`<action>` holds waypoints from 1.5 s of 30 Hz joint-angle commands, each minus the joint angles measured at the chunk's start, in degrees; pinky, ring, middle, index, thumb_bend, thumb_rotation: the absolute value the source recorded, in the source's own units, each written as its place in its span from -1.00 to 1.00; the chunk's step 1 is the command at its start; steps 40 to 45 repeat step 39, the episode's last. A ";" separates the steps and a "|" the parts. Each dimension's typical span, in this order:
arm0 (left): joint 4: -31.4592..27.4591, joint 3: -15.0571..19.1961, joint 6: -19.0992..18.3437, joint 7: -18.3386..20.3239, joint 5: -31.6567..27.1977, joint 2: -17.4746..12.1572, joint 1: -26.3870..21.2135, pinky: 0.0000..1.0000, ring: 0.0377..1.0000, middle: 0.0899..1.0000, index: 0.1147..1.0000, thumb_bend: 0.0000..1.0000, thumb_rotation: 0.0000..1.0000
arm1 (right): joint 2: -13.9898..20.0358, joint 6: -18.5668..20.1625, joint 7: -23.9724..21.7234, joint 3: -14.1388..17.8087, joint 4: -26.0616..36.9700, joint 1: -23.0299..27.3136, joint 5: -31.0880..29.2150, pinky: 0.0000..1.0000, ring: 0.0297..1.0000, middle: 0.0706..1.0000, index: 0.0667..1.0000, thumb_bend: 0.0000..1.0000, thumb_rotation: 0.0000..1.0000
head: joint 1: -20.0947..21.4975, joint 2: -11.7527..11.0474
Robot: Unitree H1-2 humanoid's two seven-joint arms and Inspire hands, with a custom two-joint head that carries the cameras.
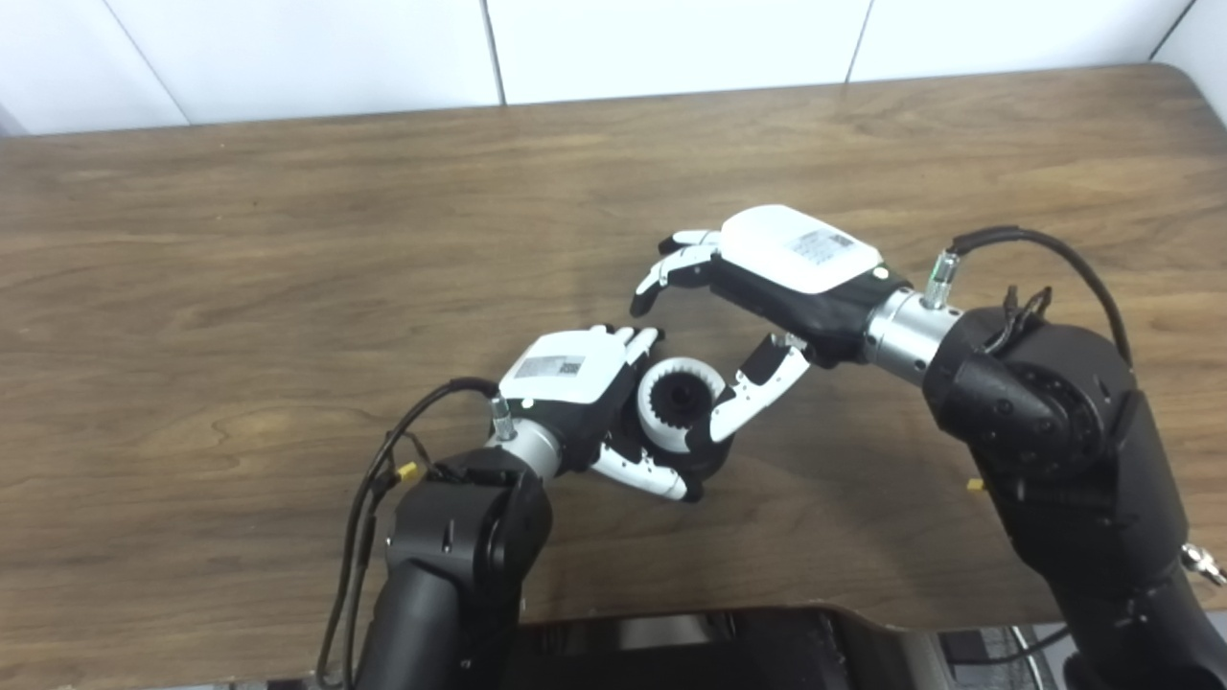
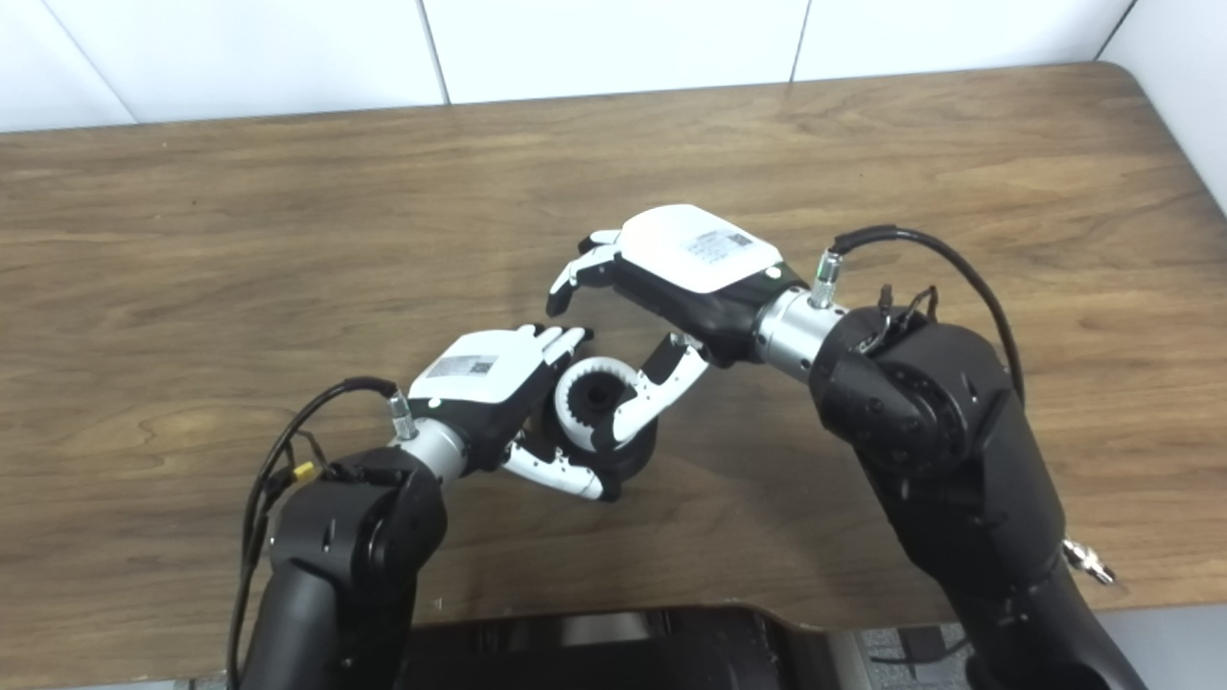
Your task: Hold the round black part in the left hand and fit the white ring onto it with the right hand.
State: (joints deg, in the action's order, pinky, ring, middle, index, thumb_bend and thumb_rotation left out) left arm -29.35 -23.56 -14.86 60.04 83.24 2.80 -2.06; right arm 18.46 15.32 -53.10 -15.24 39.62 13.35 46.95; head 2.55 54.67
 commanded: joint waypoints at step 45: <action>-10.18 25.82 -11.84 -3.97 -42.53 -11.90 -5.71 0.76 0.98 1.00 1.00 0.55 0.72 | -0.84 11.32 8.35 22.04 4.57 -10.31 -16.77 0.64 0.76 0.76 0.74 0.40 0.47 | -0.43 -2.40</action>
